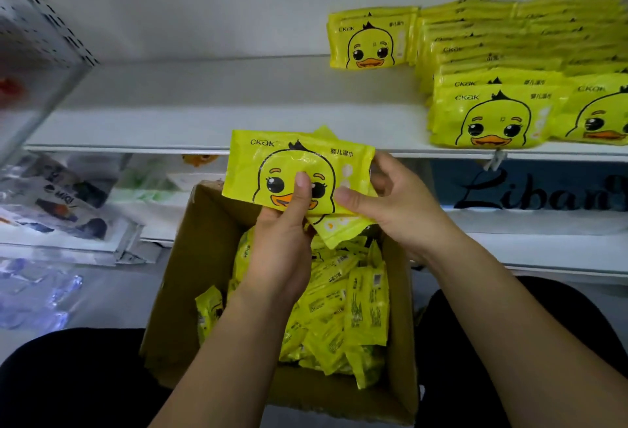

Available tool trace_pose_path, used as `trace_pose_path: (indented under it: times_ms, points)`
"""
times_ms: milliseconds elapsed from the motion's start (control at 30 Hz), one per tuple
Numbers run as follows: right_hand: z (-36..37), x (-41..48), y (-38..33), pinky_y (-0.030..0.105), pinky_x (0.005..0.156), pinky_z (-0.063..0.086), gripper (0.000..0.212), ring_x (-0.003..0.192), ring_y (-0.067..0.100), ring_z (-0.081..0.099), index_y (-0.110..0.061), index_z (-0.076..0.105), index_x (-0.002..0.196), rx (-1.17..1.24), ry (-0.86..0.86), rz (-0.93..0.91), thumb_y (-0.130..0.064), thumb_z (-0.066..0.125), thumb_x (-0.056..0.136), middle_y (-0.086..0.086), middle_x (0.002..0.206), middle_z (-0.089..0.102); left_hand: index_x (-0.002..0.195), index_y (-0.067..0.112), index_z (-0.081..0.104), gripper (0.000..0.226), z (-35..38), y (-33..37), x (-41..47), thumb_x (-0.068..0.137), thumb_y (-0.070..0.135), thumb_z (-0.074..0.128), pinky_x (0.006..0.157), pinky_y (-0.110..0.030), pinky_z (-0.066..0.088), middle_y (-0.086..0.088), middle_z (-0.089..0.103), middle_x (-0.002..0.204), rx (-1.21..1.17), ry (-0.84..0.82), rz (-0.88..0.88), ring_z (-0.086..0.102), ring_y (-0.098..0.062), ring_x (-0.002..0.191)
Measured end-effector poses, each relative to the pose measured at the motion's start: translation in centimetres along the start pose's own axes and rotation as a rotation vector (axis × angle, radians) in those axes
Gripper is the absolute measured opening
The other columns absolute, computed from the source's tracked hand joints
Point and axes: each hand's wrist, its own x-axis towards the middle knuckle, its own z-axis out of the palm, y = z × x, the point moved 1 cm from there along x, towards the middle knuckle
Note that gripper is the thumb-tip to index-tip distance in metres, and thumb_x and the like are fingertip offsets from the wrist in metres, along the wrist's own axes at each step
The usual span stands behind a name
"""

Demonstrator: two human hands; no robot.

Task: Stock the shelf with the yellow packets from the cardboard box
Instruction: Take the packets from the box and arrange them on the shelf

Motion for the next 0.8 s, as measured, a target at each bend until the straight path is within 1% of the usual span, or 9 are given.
trace_pose_path:
  times_ms: [33,133,167,300,400,533,600,700,800]
  points:
    - [-0.2,0.2,0.0,0.034,0.091,0.058,0.057,0.109,0.011,0.07,-0.027,0.058,0.131,0.008,0.012,-0.034,-0.012,0.081,0.081,-0.009,0.118,0.073,0.118,0.01,0.063,0.052,0.1,0.1,0.3,0.083,0.048,0.066,0.065,-0.021,0.052,0.006,0.07,0.092,0.017,0.021,0.006,0.065,-0.001,0.07]
    - [-0.6,0.8,0.0,0.026,0.087,0.057,0.044,0.106,0.01,0.07,-0.02,0.067,0.124,-0.024,0.053,-0.103,-0.009,0.078,0.083,-0.007,0.113,0.075,0.12,-0.007,0.059,0.084,0.6,0.5,1.0,0.073,0.058,0.082,0.097,-0.038,0.051,-0.004,0.066,0.1,0.1,0.095,0.014,0.067,-0.012,0.092]
    - [-0.8,0.9,0.1,0.025,0.086,0.056,0.039,0.103,0.01,0.071,-0.019,0.069,0.119,-0.02,0.067,-0.111,-0.009,0.078,0.082,-0.007,0.11,0.076,0.121,-0.011,0.058,0.087,0.6,0.7,1.2,0.072,0.056,0.085,0.101,-0.04,0.05,-0.008,0.066,0.101,0.102,0.122,0.024,0.067,-0.016,0.097]
    - [-1.7,1.0,0.3,0.02,0.08,0.056,0.035,0.095,0.005,0.072,-0.021,0.071,0.111,0.01,0.087,-0.091,-0.006,0.078,0.081,-0.012,0.101,0.077,0.123,0.005,0.061,0.045,-0.6,1.5,2.3,0.085,0.025,0.076,0.099,-0.041,0.055,-0.012,0.073,0.121,-0.049,0.061,0.047,0.071,-0.025,0.111]
    - [-2.7,1.1,0.2,0.02,0.078,0.056,0.035,0.093,0.005,0.072,-0.02,0.071,0.11,-0.021,0.088,-0.062,-0.006,0.079,0.08,-0.011,0.1,0.077,0.137,0.008,0.059,0.06,-2.4,2.4,3.2,0.082,0.023,0.078,0.092,-0.042,0.059,-0.011,0.073,0.124,0.031,-0.004,0.008,0.07,-0.03,0.114]
    - [-4.1,1.3,-0.3,0.018,0.079,0.055,0.032,0.091,0.0,0.071,-0.025,0.071,0.106,-0.014,0.167,-0.029,-0.01,0.081,0.079,-0.015,0.097,0.077,0.13,0.007,0.063,0.06,-2.3,3.9,4.5,0.074,0.022,0.08,0.068,-0.03,0.062,-0.008,0.077,0.111,0.256,-0.044,-0.095,0.076,-0.024,0.096]
    - [-4.9,1.6,-0.5,0.023,0.091,0.055,0.029,0.103,0.001,0.068,-0.03,0.072,0.104,-0.014,0.254,-0.029,-0.017,0.082,0.08,-0.014,0.102,0.075,0.12,0.009,0.066,0.046,-1.4,5.0,5.6,0.077,0.018,0.078,0.06,-0.027,0.061,-0.004,0.079,0.1,0.24,-0.033,-0.084,0.077,-0.019,0.086]
    - [-6.3,2.2,-0.5,0.04,0.099,0.054,0.032,0.111,0.014,0.067,-0.029,0.073,0.11,-0.07,0.32,-0.062,-0.019,0.083,0.081,-0.005,0.113,0.074,0.119,0.01,0.064,0.03,0.2,6.7,8.1,0.09,0.007,0.071,0.065,-0.032,0.063,-0.007,0.078,0.102,0.137,0.038,-0.029,0.077,-0.021,0.09]
    - [-7.1,2.8,-0.2,0.043,0.096,0.055,0.033,0.106,0.01,0.067,-0.03,0.073,0.108,-0.239,0.296,-0.094,-0.015,0.083,0.081,-0.01,0.113,0.072,0.12,0.014,0.065,0.03,2.5,7.8,11.8,0.092,0.006,0.072,0.078,-0.036,0.064,-0.005,0.077,0.109,0.199,0.06,0.063,0.077,-0.021,0.095]
